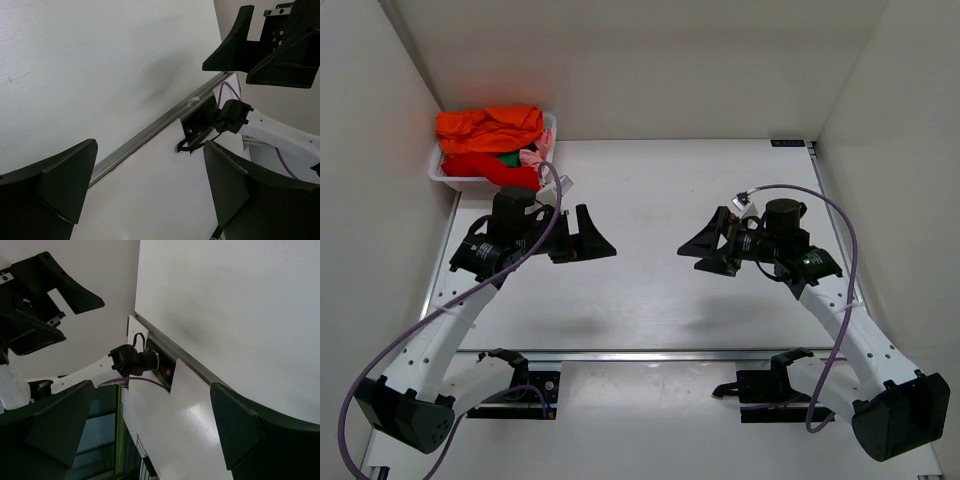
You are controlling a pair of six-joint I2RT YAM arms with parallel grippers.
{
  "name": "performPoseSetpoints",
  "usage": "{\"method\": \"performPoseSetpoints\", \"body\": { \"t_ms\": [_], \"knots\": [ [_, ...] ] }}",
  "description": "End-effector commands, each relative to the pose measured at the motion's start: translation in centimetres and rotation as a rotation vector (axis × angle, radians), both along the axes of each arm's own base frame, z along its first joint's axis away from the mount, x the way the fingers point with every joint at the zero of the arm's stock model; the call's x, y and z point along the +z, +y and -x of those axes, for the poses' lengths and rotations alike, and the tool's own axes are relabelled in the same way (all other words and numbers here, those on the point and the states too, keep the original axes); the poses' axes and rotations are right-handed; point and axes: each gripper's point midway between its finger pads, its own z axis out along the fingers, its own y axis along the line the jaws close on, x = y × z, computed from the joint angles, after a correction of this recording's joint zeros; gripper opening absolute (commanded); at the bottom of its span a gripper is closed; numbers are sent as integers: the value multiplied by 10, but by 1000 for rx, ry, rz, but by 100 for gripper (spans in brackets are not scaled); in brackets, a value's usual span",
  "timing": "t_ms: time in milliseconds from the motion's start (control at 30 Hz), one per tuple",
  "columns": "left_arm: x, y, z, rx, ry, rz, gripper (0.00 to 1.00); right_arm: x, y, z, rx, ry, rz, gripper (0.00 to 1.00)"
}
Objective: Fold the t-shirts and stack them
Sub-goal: Grab crumpled tshirt from bin with the left arm
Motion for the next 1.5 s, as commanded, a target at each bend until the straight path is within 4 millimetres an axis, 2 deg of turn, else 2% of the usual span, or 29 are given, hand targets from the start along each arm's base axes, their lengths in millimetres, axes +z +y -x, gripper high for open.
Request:
{"method": "performPoseSetpoints", "body": {
  "t_ms": [0, 67, 100, 133, 233, 300, 400, 533, 567, 600, 667, 767, 833, 867, 900, 933, 967, 1000, 1033, 1067, 1100, 1133, 1167, 1233, 1267, 1300, 1367, 1400, 1467],
  "knots": [
    [11, 4, 1, -4, -36, 33, 99, 32, 9, -1, 44, -106, -80, 99],
    [22, 10, 0, -6, -93, 103, 99, 35, 2, -1, 1, -116, -171, 99],
    [27, 10, -2, -10, -136, 126, 99, 26, 1, 9, 31, -92, -200, 99],
    [33, 10, 0, -11, -150, 140, 99, 41, 2, 10, 48, -148, -260, 99],
    [44, -1, 7, -88, -196, 163, 98, 44, 10, 11, 64, -163, -235, 99],
    [52, -7, 10, -101, -240, 160, 99, 60, 18, 16, 112, -247, -258, 99],
    [61, 0, 8, -68, -271, 210, 99, 73, 21, 19, 133, -320, -261, 99],
    [60, 8, 6, -41, -273, 227, 99, 68, 14, 20, 177, -307, -257, 99],
    [58, 9, 5, -34, -251, 227, 99, 58, 10, 14, 181, -266, -231, 99],
    [56, 9, 2, -25, -243, 219, 99, 66, 0, 4, 166, -339, -195, 99],
    [59, 10, -1, 1, -265, 205, 99, 60, -20, -6, 106, -322, -109, 99],
    [69, 23, -27, 149, -327, 204, 99, 71, -73, -36, -64, -423, 12, 100],
    [83, 45, -55, 269, -408, 203, 99, 82, -106, -56, -166, -475, 98, 99],
    [82, 55, -72, 336, -403, 186, 84, 72, -119, -69, -204, -454, 156, 99],
    [71, 68, -92, 415, -384, 138, 69, 86, -124, -74, -209, -527, 217, 94],
    [78, 75, -102, 445, -407, 112, 42, 84, -132, -85, -250, -504, 279, 69],
    [63, 91, -125, 551, -374, 47, 21, 76, -129, -91, -243, -498, 345, 14],
    [60, 106, -144, 635, -369, -6, 14, 71, -131, -101, -264, -475, 422, 0],
    [59, 118, -164, 698, -374, -54, 14, 66, -132, -111, -239, -479, 462, 0],
    [76, 124, -173, 738, -392, -64, 18, 53, -128, -116, -212, -438, 489, 0],
    [51, 131, -190, 741, -322, -134, 47, 48, -125, -118, -192, -430, 515, 0],
    [43, 138, -206, 730, -284, -186, 62, 44, -124, -123, -180, -427, 522, 9],
    [45, 148, -212, 772, -260, -220, 69, 38, -128, -129, -192, -409, 534, 41],
    [28, 168, -228, 838, -202, -233, 78, 39, -132, -139, -211, -427, 558, 53],
    [27, 175, -230, 860, -174, -237, 85, 41, -135, -143, -230, -431, 583, 56],
    [10, 176, -236, 849, -129, -259, 89, 41, -139, -145, -239, -432, 608, 55],
    [-16, 191, -245, 880, -71, -393, 95, 52, -136, -148, -245, -451, 634, 63],
    [-20, 192, -245, 882, -59, -415, 97, 52, -138, -147, -250, -447, 646, 65],
    [-38, 199, -249, 896, -10, -459, 98, 54, -138, -145, -267, -438, 630, 63]
  ]
}}
